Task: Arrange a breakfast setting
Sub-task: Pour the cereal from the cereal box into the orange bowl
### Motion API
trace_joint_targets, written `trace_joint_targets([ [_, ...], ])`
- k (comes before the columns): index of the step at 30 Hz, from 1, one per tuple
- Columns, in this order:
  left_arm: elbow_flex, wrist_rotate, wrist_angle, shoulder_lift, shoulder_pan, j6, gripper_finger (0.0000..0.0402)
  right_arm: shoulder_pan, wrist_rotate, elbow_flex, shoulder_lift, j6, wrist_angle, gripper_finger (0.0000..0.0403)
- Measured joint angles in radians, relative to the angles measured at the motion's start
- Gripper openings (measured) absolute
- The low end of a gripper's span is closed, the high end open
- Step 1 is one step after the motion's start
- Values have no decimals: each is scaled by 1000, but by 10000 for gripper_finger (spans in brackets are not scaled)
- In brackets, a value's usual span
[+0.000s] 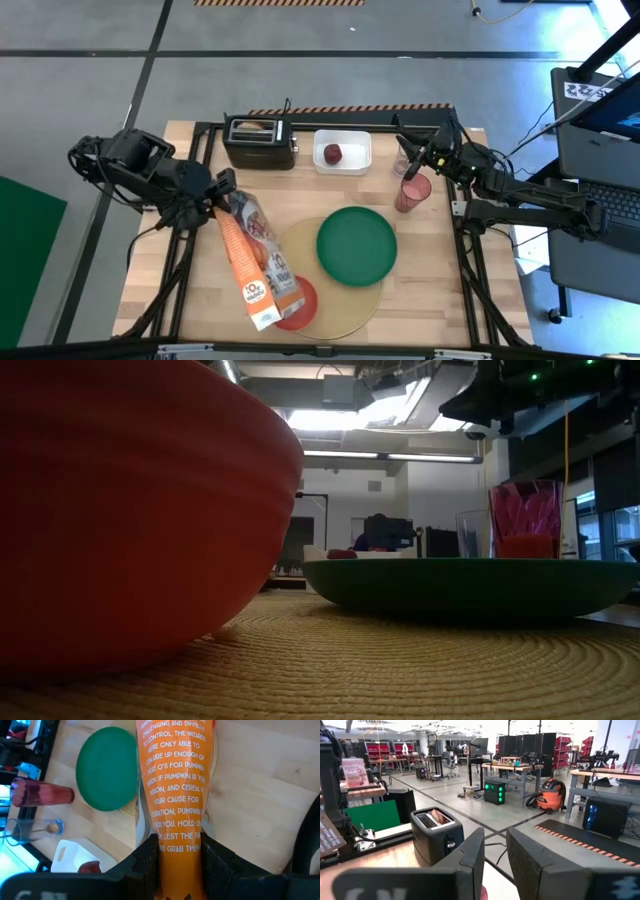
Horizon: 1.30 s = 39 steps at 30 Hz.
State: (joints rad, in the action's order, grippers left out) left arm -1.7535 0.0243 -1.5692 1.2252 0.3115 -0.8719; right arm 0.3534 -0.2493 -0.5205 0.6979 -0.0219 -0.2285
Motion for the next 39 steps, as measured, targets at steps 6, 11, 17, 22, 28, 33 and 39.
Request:
trace_joint_targets([
  [6,0,40,-2,14,34,-3,107,0,7,0,0,-2,6,85],
  [11,-1,78,-1,22,69,-32,107,0,7,0,0,-3,28,85],
  [17,-1,106,-2,31,101,-37,107,0,8,0,0,-3,55,85],
  [22,-1,147,-1,42,136,-55,107,0,8,0,0,-3,55,85],
  [28,-1,190,-1,45,148,-79,107,0,8,0,0,-8,59,85],
  [33,-1,198,-1,46,148,-97,107,0,8,0,0,-11,61,85],
  [39,-1,203,-2,45,148,-134,107,0,8,0,0,-11,78,85],
])
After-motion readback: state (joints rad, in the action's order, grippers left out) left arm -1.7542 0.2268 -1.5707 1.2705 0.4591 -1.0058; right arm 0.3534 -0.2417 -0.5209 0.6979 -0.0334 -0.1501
